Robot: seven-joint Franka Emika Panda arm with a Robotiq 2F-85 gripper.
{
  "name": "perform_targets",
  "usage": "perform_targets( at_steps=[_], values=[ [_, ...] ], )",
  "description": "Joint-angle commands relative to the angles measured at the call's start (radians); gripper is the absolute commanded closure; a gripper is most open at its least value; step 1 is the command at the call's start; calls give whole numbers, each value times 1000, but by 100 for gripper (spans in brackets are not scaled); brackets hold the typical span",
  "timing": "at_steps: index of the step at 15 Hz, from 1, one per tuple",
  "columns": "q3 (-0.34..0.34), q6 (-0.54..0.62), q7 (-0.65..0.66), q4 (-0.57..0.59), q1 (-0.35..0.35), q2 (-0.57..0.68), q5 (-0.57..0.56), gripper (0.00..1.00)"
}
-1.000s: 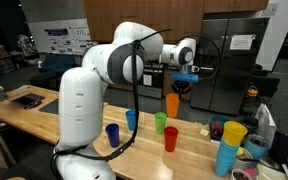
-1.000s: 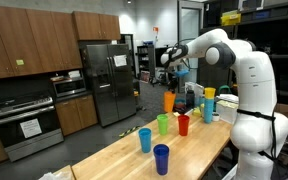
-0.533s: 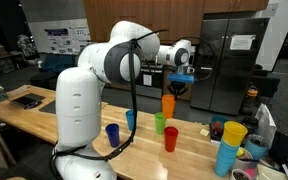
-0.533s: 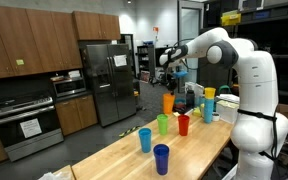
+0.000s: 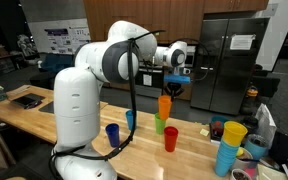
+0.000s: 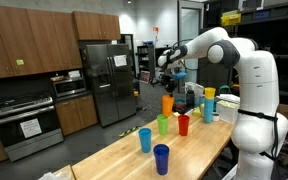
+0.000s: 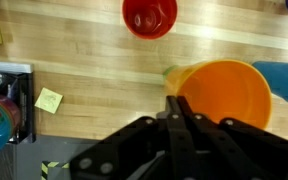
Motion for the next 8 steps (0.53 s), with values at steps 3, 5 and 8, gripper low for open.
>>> perform_targets(
  at_steps=[3, 5, 8],
  values=[
    [2, 8, -19, -49, 18, -42, -6, 99],
    [4, 2, -18, -46, 24, -36, -8, 99],
    [9, -6, -11, -33, 32, -28, -6, 99]
  ],
)
